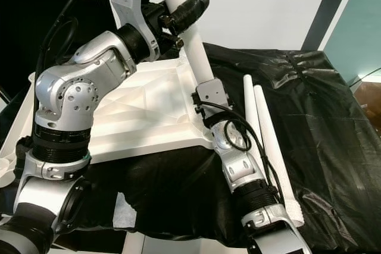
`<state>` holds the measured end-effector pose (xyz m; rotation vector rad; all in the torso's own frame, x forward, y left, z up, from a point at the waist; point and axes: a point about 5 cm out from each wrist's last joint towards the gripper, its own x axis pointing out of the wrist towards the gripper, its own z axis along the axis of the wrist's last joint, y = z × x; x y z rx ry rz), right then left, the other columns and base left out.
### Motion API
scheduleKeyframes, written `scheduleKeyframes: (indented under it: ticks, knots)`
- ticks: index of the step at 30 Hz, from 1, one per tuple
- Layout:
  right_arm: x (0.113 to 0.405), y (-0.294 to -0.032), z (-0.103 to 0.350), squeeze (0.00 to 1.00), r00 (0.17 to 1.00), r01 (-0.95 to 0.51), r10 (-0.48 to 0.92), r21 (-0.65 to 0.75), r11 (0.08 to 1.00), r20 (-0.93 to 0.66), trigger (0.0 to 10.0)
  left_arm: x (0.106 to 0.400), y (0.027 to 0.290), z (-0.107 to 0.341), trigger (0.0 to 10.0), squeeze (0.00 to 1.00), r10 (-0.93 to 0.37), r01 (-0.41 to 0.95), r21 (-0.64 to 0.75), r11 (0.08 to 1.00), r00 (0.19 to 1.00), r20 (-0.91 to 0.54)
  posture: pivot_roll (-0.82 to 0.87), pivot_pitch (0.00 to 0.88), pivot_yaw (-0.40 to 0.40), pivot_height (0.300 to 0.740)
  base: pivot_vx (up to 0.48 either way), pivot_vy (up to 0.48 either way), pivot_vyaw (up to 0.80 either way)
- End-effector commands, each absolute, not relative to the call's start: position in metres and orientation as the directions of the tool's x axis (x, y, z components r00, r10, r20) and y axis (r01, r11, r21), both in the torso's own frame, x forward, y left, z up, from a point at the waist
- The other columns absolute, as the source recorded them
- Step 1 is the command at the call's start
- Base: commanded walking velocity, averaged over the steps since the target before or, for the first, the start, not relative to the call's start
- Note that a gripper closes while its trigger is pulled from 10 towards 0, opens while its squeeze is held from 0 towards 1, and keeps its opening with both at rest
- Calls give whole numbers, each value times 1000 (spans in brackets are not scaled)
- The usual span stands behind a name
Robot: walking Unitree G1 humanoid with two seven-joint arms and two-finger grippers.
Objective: Building children table
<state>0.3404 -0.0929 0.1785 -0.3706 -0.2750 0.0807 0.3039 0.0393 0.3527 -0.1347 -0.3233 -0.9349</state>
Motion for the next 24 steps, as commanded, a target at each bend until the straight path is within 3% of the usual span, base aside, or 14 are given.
scheduleKeyframes:
  ticks: [1,5,8,9,14,24]
  knots:
    - [340,-94,180,0,960,-16,111,-345,938,258,10000,303,38,359,10000,1000,-772,815,41,578,529,354,-5,0,20,740,0,0,0]
    - [342,-96,182,0,963,-6,91,-316,949,255,10000,304,40,356,10000,1000,-782,833,27,553,508,361,-4,0,20,740,0,0,0]
    - [343,-97,182,0,968,-8,80,-290,957,239,10000,308,43,356,10000,1000,-745,776,81,625,562,361,-5,0,22,740,0,0,0]
    - [343,-97,182,0,971,-16,78,-261,965,227,10000,309,44,355,10000,0,-731,753,119,647,570,375,-7,0,20,740,0,0,0]
    - [342,-97,184,0,975,-24,68,-203,979,212,10000,311,47,346,10000,0,-722,718,186,671,576,383,-11,0,21,740,0,0,0]
    - [344,-112,187,0,985,11,3,-80,997,172,10000,281,42,314,10000,0,-785,795,149,588,517,341,-13,0,8,740,0,0,0]
